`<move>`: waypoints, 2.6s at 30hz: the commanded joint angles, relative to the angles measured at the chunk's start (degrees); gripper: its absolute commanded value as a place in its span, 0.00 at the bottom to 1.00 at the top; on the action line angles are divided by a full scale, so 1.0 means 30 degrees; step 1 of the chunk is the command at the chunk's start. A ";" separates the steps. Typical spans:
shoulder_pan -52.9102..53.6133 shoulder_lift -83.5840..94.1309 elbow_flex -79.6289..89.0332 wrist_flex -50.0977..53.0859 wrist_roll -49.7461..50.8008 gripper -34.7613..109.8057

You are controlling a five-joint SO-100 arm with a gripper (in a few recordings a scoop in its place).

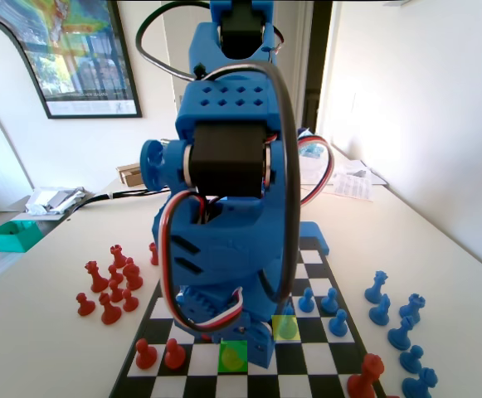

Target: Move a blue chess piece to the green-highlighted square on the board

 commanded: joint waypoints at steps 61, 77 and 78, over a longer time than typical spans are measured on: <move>1.0518 0.0234 -1.1367 0.6504 0.2637 0.25; 1.1982 -0.3809 -1.0078 0.3662 0.1582 0.25; 1.2012 -0.3926 -0.9844 0.3457 0.1494 0.25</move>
